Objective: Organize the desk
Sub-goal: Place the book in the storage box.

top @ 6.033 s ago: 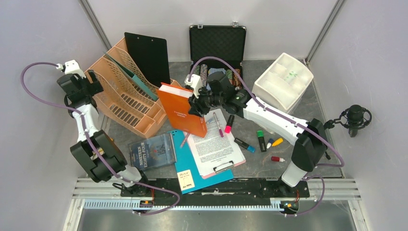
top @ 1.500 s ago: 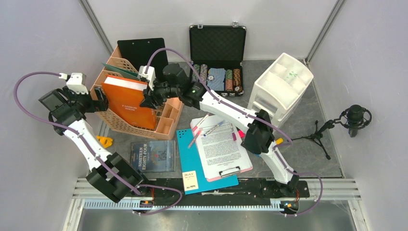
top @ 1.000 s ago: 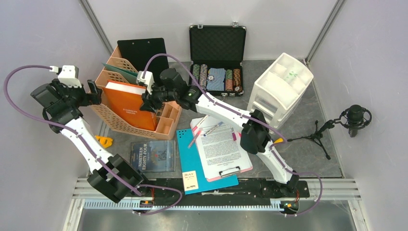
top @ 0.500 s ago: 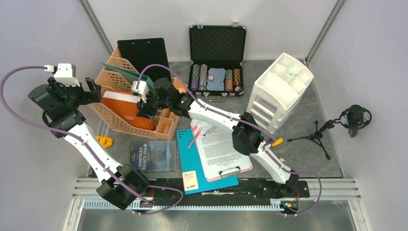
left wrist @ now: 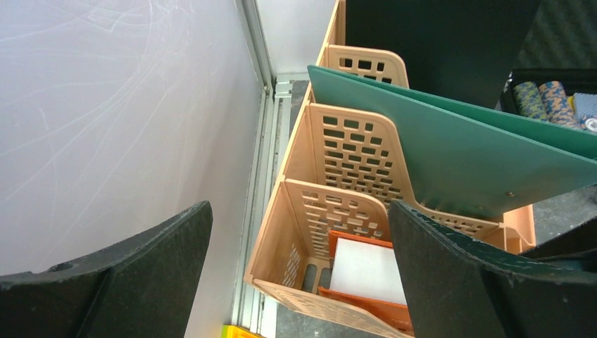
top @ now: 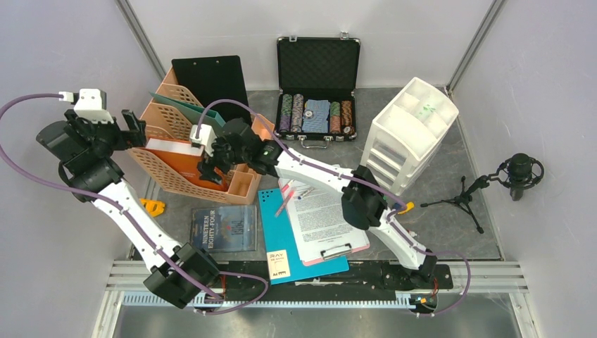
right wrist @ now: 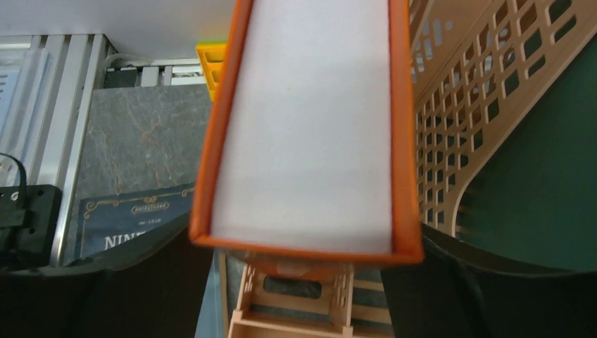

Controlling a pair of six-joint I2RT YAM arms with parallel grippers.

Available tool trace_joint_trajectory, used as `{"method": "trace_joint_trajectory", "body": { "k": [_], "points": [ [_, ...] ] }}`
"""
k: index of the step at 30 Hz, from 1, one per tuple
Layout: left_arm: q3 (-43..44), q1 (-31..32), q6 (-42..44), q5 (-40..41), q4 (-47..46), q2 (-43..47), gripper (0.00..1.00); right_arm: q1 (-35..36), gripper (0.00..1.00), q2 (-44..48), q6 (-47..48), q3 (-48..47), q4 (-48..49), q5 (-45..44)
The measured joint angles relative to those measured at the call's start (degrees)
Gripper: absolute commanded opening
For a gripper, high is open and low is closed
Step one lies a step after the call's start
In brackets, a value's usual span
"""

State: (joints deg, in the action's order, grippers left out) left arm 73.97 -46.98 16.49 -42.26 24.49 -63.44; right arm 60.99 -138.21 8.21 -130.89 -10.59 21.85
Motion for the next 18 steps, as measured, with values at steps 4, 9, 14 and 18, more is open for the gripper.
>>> {"method": "trace_joint_trajectory", "body": {
  "k": [4,9,14,18],
  "points": [
    [2.93,0.0,-1.07,-0.42,1.6,-0.09,1.0,0.02,0.98,4.85,1.79,4.98,-1.73,-1.38],
    [8.24,0.02,-1.29,-2.21,5.44,-0.13,1.0,-0.63,0.98,14.84,3.85,11.69,-3.37,-3.1],
    [9.94,0.0,2.62,-3.52,14.47,2.01,1.0,-2.99,0.98,26.49,5.35,20.06,-3.26,-3.48],
    [9.4,0.02,9.16,-4.72,24.11,6.54,1.0,-5.75,0.98,33.83,6.19,28.33,-2.95,-3.34]
  ]
}}
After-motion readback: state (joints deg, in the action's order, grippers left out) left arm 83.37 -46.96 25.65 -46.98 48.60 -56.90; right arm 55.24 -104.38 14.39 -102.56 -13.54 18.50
